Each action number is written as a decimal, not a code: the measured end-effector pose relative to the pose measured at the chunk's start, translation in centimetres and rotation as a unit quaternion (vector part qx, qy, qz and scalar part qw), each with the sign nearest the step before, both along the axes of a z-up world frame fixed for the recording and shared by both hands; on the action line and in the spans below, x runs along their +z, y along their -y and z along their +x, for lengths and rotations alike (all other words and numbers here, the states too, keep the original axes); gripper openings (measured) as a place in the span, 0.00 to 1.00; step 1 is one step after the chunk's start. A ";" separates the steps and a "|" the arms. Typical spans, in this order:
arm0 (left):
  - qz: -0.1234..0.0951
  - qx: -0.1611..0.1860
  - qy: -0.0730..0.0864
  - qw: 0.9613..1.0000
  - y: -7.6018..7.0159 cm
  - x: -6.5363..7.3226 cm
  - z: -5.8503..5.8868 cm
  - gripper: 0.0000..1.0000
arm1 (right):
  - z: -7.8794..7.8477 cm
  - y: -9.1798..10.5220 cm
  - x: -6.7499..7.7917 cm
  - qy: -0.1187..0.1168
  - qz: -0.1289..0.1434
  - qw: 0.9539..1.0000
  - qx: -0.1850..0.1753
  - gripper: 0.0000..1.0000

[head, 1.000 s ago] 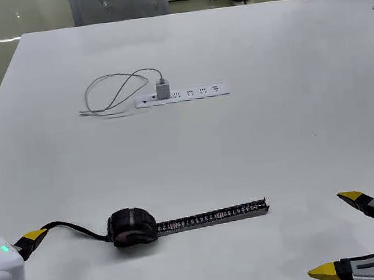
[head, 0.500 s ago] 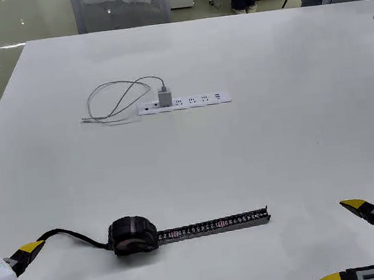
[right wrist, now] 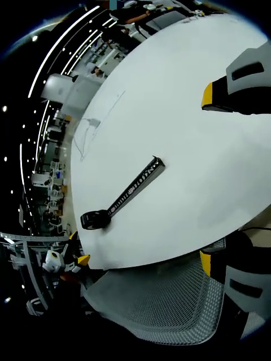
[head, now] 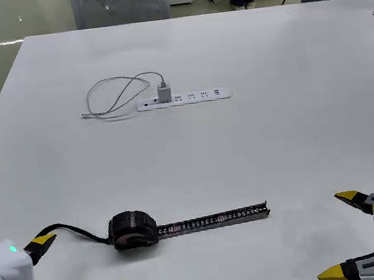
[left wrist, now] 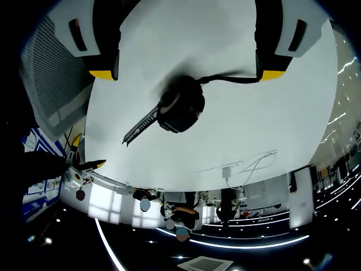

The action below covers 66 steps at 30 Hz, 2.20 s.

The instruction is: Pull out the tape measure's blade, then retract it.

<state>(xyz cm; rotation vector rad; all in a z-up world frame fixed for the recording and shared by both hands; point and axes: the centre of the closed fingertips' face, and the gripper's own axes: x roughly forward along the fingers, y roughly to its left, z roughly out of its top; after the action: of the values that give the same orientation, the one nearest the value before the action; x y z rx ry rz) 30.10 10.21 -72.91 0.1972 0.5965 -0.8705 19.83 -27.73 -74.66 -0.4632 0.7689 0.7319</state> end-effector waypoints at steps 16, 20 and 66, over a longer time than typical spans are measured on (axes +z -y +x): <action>-0.014 0.070 -0.014 0.997 2.7 -0.2 1.8 0.99 | 2.8 -0.2 1.4 -0.018 -0.019 0.999 0.039 0.99; -0.019 0.096 -0.015 0.995 2.7 -0.2 2.3 0.99 | 3.5 -0.5 1.9 -0.023 -0.027 0.998 0.055 0.99; -0.016 0.190 0.048 0.981 7.7 -1.9 4.2 0.99 | 10.0 -3.6 -3.2 -0.079 -0.079 0.977 0.184 0.96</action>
<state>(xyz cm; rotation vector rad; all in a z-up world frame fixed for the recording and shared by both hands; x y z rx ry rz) 34.25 2.48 -74.80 0.0914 0.5078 -0.4975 29.85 -24.15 -77.89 -0.7085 0.9064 1.0664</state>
